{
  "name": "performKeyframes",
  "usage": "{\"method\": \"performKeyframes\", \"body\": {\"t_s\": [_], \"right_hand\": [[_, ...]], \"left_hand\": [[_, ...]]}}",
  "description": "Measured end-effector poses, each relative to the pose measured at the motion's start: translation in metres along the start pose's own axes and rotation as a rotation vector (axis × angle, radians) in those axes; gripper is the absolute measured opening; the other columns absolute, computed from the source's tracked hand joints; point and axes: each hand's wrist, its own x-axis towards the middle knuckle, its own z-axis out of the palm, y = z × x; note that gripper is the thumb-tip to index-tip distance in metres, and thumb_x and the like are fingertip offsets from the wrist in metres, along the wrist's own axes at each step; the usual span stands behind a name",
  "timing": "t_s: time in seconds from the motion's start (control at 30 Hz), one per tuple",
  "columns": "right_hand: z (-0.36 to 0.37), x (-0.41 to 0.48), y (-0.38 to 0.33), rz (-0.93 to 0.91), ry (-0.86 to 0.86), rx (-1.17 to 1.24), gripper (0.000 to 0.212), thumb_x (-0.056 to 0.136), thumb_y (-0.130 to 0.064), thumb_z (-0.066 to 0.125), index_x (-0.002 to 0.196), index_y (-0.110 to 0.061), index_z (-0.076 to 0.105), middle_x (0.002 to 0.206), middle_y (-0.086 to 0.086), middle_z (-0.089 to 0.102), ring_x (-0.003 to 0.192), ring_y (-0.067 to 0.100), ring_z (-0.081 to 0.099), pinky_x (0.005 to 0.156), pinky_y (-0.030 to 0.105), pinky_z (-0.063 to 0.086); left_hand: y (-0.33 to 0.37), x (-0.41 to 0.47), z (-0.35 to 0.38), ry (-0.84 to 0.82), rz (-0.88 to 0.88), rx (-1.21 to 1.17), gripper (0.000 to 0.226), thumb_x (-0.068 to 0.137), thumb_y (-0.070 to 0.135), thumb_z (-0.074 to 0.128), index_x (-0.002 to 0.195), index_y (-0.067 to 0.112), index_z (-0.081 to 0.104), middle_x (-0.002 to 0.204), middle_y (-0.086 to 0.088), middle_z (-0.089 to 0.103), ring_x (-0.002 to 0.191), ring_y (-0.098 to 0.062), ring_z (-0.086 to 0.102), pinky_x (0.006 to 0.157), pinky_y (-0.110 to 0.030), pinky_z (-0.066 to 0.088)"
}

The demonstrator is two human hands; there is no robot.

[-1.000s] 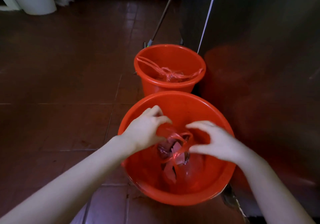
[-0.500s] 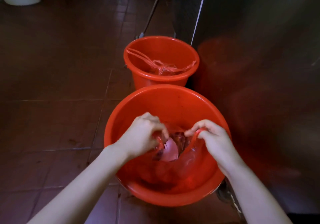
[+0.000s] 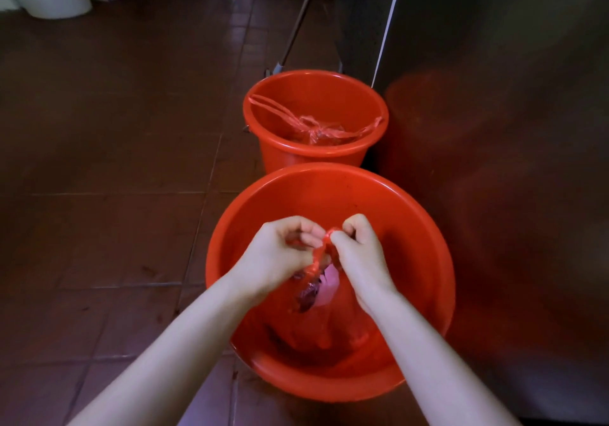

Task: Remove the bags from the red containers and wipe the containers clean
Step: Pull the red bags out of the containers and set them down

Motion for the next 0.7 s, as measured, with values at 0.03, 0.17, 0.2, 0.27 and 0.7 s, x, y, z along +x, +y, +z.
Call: {"method": "performKeyframes", "body": {"t_s": [0.03, 0.17, 0.2, 0.27, 0.7], "right_hand": [[0.0, -0.001, 0.004, -0.012, 0.02, 0.017, 0.018, 0.064, -0.034, 0.051, 0.065, -0.022, 0.037, 0.061, -0.006, 0.04, 0.059, 0.012, 0.039, 0.058, 0.041, 0.039], [-0.002, -0.003, 0.009, -0.031, 0.08, 0.092, 0.025, 0.057, -0.041, 0.056, 0.058, -0.018, 0.049, 0.053, -0.008, 0.05, 0.056, 0.01, 0.045, 0.058, 0.041, 0.043], [-0.003, -0.004, 0.01, -0.032, 0.099, 0.1, 0.025, 0.057, -0.042, 0.059, 0.058, -0.018, 0.053, 0.053, -0.009, 0.052, 0.056, 0.009, 0.047, 0.06, 0.039, 0.044], [-0.004, -0.005, 0.011, -0.03, 0.124, 0.093, 0.025, 0.061, -0.039, 0.068, 0.06, -0.016, 0.059, 0.055, -0.008, 0.058, 0.059, 0.01, 0.054, 0.064, 0.039, 0.048], [-0.014, -0.025, 0.02, -0.266, -0.342, -0.143, 0.052, 0.068, -0.035, 0.067, 0.118, -0.019, 0.069, 0.107, -0.01, 0.058, 0.103, 0.007, 0.062, 0.093, 0.031, 0.049]], "left_hand": [[-0.001, 0.0, 0.0, -0.022, -0.049, -0.055, 0.026, 0.072, -0.014, 0.07, 0.092, 0.003, 0.069, 0.081, -0.009, 0.069, 0.073, -0.022, 0.064, 0.065, -0.029, 0.054], [0.005, 0.001, 0.006, -0.093, -0.317, -0.326, 0.013, 0.094, -0.002, 0.053, 0.101, 0.003, 0.063, 0.088, -0.016, 0.067, 0.075, -0.022, 0.065, 0.07, -0.031, 0.059], [0.006, 0.002, 0.007, -0.118, -0.354, -0.364, 0.01, 0.095, 0.003, 0.056, 0.103, 0.005, 0.061, 0.086, -0.014, 0.067, 0.072, -0.019, 0.066, 0.066, -0.03, 0.06], [0.005, 0.001, 0.009, -0.141, -0.367, -0.366, 0.019, 0.088, 0.005, 0.066, 0.105, 0.006, 0.057, 0.08, -0.008, 0.066, 0.066, -0.015, 0.066, 0.06, -0.027, 0.058], [0.003, 0.001, 0.005, 0.149, -0.361, -0.334, 0.014, 0.091, 0.007, 0.063, 0.103, -0.001, 0.061, 0.073, -0.015, 0.063, 0.056, -0.02, 0.062, 0.047, -0.023, 0.052]]}}
